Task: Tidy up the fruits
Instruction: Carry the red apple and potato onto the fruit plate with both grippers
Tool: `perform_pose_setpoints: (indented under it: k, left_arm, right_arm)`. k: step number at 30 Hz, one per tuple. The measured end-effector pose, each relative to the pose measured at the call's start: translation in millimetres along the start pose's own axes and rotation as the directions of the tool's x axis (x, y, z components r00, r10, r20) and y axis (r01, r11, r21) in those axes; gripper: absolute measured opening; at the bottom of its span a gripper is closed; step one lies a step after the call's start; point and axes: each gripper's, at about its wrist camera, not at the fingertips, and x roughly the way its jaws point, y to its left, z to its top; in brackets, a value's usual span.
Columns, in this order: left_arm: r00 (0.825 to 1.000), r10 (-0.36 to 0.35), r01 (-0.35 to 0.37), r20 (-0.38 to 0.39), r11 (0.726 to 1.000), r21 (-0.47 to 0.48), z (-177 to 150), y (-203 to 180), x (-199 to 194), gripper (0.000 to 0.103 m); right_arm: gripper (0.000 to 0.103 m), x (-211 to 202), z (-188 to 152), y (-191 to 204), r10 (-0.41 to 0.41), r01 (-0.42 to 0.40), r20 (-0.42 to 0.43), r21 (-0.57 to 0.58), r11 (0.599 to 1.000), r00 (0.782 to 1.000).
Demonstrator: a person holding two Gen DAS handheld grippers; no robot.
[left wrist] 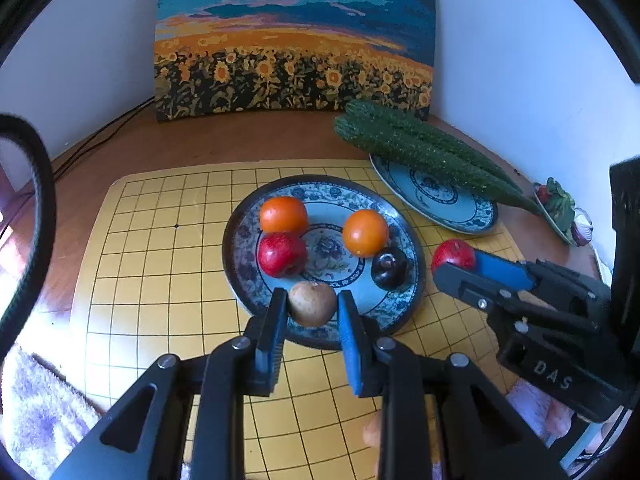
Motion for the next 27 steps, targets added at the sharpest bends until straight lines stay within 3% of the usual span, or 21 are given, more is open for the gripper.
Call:
perform_pose_setpoints:
  k: [27]
  left_arm:
    - [1.000, 0.008, -0.009, -0.013, 0.999, -0.036, 9.5, 10.7, 27.2, 0.026]
  right_arm:
    - [0.034, 25.5, 21.5, -3.1, -0.033, 0.032, -0.025, -0.031, 0.999, 0.999]
